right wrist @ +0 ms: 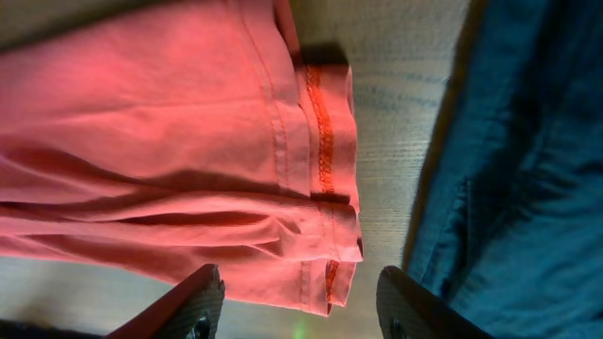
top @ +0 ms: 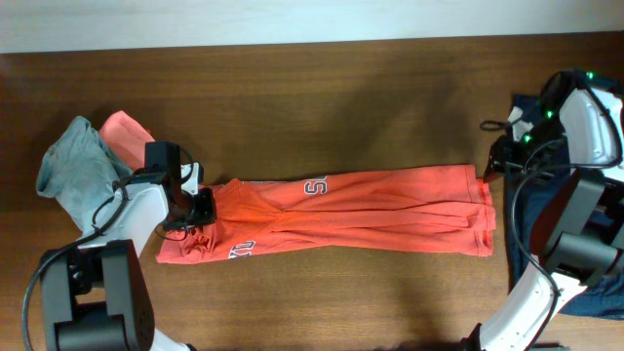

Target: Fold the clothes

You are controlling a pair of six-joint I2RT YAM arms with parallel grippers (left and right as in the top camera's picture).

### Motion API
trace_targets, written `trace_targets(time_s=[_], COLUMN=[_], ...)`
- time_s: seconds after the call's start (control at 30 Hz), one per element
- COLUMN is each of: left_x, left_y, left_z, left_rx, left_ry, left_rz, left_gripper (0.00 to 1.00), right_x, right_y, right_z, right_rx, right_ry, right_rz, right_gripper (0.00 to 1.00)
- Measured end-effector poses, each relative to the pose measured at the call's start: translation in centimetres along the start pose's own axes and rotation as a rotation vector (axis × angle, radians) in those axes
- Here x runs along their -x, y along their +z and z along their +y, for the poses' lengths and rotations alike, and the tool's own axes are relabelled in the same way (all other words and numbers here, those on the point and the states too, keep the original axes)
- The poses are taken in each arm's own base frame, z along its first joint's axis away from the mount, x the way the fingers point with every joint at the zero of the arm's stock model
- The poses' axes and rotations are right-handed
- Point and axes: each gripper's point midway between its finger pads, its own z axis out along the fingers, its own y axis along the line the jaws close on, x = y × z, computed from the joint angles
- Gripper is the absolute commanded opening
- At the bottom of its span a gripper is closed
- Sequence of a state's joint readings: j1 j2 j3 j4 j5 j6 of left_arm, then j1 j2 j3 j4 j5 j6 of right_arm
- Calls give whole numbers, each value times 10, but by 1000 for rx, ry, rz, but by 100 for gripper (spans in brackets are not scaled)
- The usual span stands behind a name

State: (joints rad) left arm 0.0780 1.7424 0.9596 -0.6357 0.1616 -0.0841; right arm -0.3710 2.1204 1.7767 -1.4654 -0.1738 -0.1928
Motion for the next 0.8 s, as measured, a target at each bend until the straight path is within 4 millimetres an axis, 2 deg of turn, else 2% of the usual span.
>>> trace_targets(time_s=[0.2,0.4,0.47,0.53,0.6,0.77,0.8], left_x=[0,0,0,0,-1,-1,-1], left_y=[0,0,0,0,0,0,0], left_z=[0,0,0,0,0,0,0], left_rx=[0,0,1,1,1,1,1], left_ry=[0,-1,-1,-1,0,-1,-1], left_rz=[0,1,1,2,3,3,3], left_gripper=[35,35,35,35,35,34,34], right_x=[-5,-11,-14,-19,-20,-23,-24], right_y=[24,58,72,77,77,83,85], right_z=[-3,-8,-9,-9,-7,2,4], right_rx=[17,21,23,29,37,84,94], right_ry=[-16,-16,-15,-11,-12,-18,-14], right_rz=[22,37,43,56,44,41,45], right_gripper=[69,74,74,73,64,4,4])
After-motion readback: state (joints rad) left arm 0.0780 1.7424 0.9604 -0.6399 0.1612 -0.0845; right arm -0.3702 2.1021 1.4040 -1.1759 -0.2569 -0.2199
